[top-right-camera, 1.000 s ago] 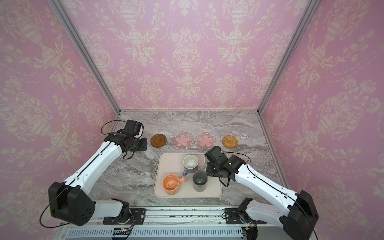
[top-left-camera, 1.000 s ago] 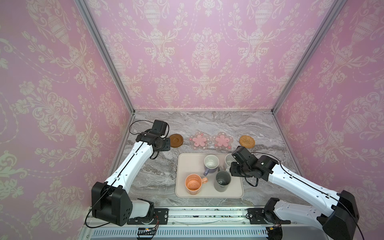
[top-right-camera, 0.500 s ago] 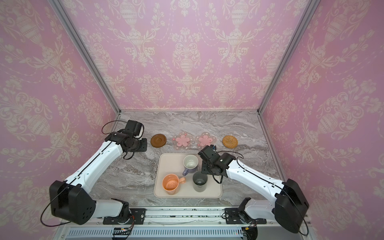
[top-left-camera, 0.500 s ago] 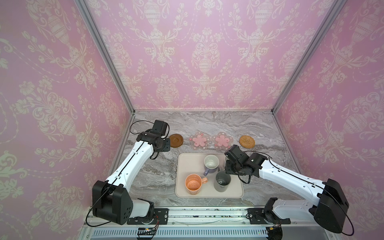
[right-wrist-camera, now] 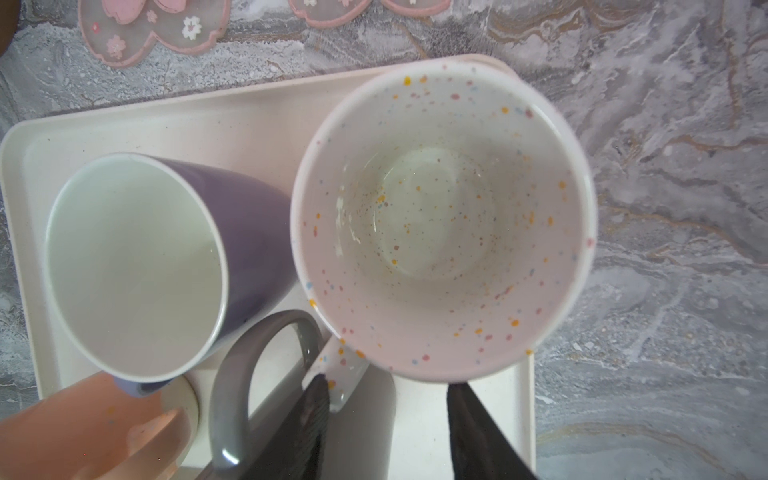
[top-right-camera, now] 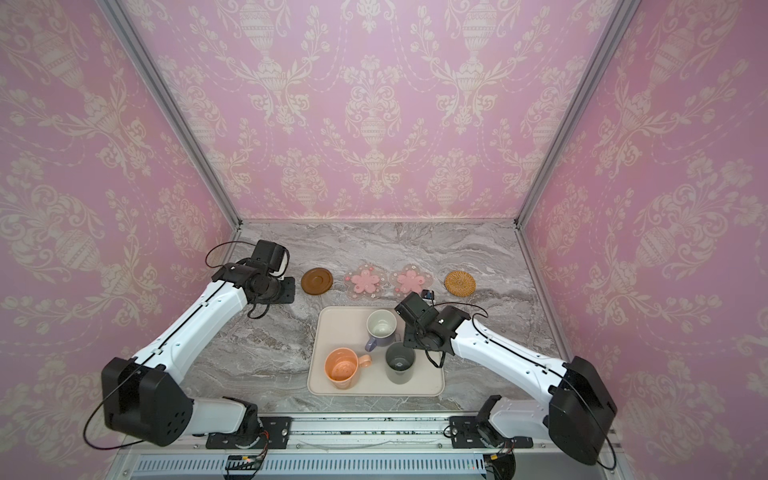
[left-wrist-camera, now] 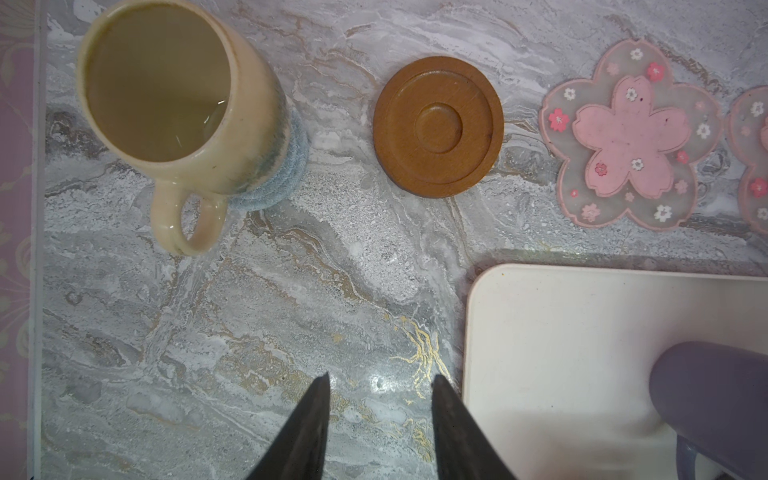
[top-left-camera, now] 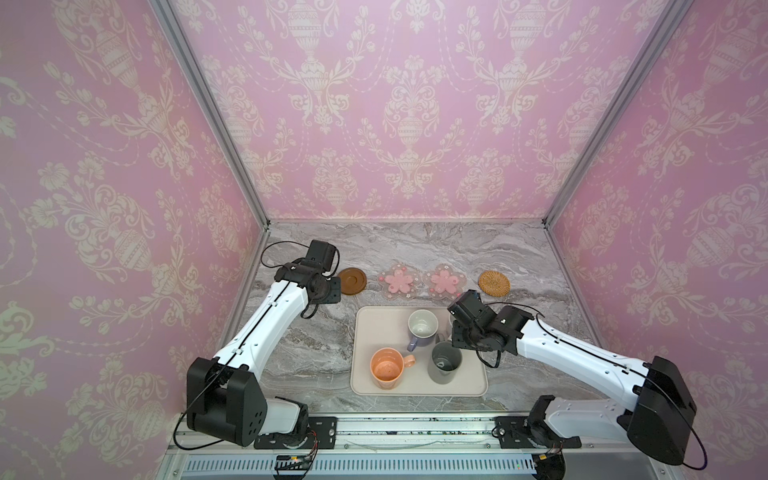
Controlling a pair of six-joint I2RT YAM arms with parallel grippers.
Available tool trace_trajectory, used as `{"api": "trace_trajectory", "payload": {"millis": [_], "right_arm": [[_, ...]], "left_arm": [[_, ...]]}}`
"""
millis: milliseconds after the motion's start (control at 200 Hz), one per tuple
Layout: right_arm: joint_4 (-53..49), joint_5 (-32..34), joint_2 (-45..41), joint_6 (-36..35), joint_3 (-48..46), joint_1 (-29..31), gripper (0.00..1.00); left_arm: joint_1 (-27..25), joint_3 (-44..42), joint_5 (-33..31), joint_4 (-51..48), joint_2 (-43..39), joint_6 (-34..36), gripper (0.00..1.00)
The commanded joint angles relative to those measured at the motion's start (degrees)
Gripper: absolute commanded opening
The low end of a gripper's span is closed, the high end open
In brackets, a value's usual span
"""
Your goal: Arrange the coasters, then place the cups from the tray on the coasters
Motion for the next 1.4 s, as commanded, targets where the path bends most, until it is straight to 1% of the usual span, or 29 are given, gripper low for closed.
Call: {"api": "trace_trajectory", "payload": {"millis": [0, 405, 605, 731, 996, 1216, 1391], "right_arm": [[-4.5, 3.9, 0.3, 1.3, -2.1, 0.1, 0.48], [-6.5, 4.9, -2.8, 2.0, -4.2, 0.1, 0.48], [-1.9, 2.0, -7.2, 1.2, -4.3, 0.1, 0.48], [0.8, 0.9, -8.9, 1.9, -4.4, 0.1, 0.48], [2.8, -1.9, -4.3, 2.9, -3.0, 0.6, 0.47], [3.5, -1.1, -2.1, 6.6, -2.2, 1.4, 0.47], [5.3, -0.9, -1.9, 9.2, -2.6, 1.5, 0.47]], "left_arm": [[-0.3, -0.3, -1.4, -0.6, -0.1, -0.6, 0.43], [-0.3, -0.4, -1.5, -0.7, -0.9, -0.5, 0.43], [-0.3, -0.3, -1.4, -0.6, -0.8, -0.6, 0.43], [-0.3, -0.4, -1.3, -0.5, -0.5, -0.6, 0.43], [-0.4, -0.8, -1.7, -0.4, 0.0, -0.2, 0.43], [-0.3, -0.9, -2.4, -0.5, 0.4, 0.5, 0.43], [-0.3, -1.0, -2.6, -0.2, 1.2, 1.2, 0.43]]}}
